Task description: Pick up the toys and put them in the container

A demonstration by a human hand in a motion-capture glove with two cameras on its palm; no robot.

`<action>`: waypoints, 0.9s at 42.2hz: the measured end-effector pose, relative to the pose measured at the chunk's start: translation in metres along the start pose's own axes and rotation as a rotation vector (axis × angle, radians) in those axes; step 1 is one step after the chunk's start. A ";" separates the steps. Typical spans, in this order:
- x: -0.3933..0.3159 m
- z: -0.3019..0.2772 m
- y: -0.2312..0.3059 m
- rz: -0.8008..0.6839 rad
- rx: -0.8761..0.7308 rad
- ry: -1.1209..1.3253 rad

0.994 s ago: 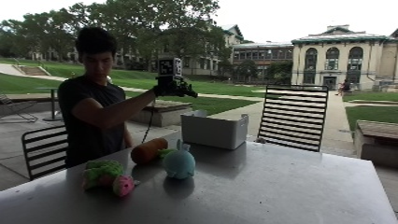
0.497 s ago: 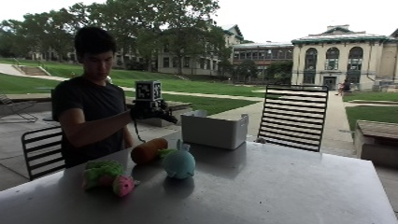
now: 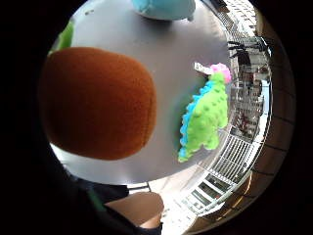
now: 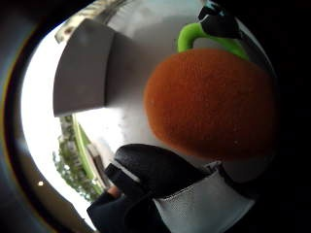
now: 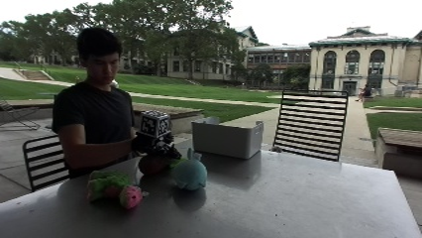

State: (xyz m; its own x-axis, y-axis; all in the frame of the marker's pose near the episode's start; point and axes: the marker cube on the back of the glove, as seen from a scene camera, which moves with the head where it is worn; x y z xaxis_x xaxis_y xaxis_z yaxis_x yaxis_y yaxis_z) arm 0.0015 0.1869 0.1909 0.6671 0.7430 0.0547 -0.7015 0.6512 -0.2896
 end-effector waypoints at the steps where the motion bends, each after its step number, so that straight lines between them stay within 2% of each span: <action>1: 0.001 0.003 0.000 0.000 -0.002 0.002; 23: -0.005 0.033 -0.002 0.004 -0.071 -0.030; 38: -0.010 0.029 0.004 -0.045 0.019 -0.066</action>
State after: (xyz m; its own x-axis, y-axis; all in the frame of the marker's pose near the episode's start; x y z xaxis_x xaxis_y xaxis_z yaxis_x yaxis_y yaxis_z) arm -0.0156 0.1862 0.2171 0.6804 0.7211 0.1307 -0.6764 0.6865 -0.2669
